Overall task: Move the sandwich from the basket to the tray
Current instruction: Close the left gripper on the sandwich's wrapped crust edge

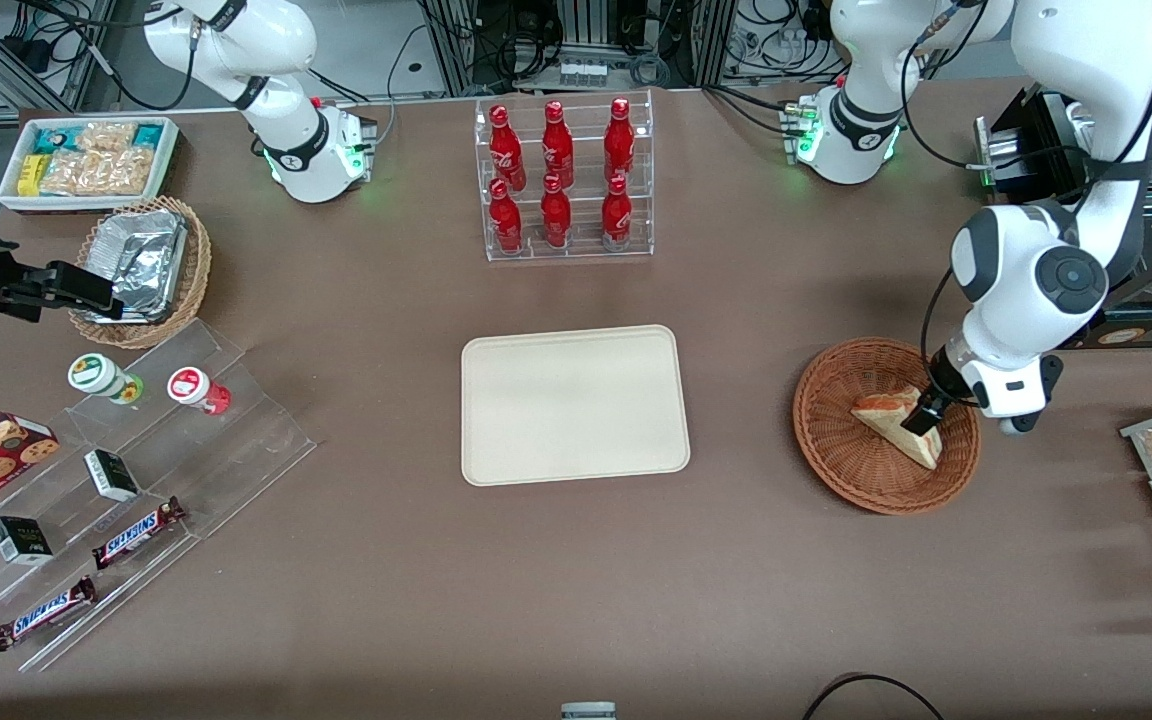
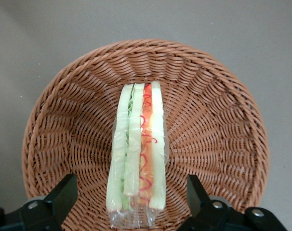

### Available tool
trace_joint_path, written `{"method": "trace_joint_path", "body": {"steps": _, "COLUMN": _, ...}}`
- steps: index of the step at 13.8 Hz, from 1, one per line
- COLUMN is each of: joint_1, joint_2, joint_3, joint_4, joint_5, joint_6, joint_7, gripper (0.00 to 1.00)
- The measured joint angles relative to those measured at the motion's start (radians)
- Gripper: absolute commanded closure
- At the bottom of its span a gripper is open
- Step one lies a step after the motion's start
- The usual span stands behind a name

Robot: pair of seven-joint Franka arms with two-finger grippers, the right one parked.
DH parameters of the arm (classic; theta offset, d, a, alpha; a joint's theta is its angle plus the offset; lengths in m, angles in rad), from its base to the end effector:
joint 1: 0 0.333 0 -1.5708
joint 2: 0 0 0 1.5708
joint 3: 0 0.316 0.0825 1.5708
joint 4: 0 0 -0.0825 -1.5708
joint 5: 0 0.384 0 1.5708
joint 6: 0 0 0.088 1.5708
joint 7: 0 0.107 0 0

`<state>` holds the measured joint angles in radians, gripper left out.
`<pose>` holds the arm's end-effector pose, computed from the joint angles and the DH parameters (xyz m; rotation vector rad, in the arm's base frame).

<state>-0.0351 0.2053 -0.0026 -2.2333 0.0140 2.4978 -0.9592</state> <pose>0.5502 -0.0208 0.2843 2.8015 1.3717 0.0872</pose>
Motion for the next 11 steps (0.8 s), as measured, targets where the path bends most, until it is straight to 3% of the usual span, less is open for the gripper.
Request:
{"method": "trace_joint_path", "body": {"steps": 4, "joint_1": 0.000, "joint_2": 0.031, "joint_3": 0.000, "joint_4": -0.001, "joint_5": 0.000, "joint_6": 0.028, "joint_7": -0.001, "gripper": 0.01}}
{"method": "trace_joint_path", "body": {"steps": 6, "joint_1": 0.000, "joint_2": 0.045, "joint_3": 0.000, "joint_4": -0.001, "joint_5": 0.000, "joint_6": 0.033, "joint_7": -0.001, "gripper": 0.08}}
{"method": "trace_joint_path", "body": {"steps": 7, "joint_1": 0.000, "joint_2": 0.051, "joint_3": 0.000, "joint_4": -0.001, "joint_5": 0.000, "joint_6": 0.035, "joint_7": -0.001, "gripper": 0.28}}
{"method": "trace_joint_path", "body": {"steps": 9, "joint_1": 0.000, "joint_2": 0.057, "joint_3": 0.000, "joint_4": -0.001, "joint_5": 0.000, "joint_6": 0.037, "joint_7": -0.001, "gripper": 0.94}}
{"method": "trace_joint_path", "body": {"steps": 10, "joint_1": 0.000, "joint_2": 0.059, "joint_3": 0.000, "joint_4": -0.001, "joint_5": 0.000, "joint_6": 0.037, "joint_7": -0.001, "gripper": 1.00}}
{"method": "trace_joint_path", "body": {"steps": 11, "joint_1": 0.000, "joint_2": 0.060, "joint_3": 0.000, "joint_4": -0.001, "joint_5": 0.000, "joint_6": 0.037, "joint_7": -0.001, "gripper": 1.00}}
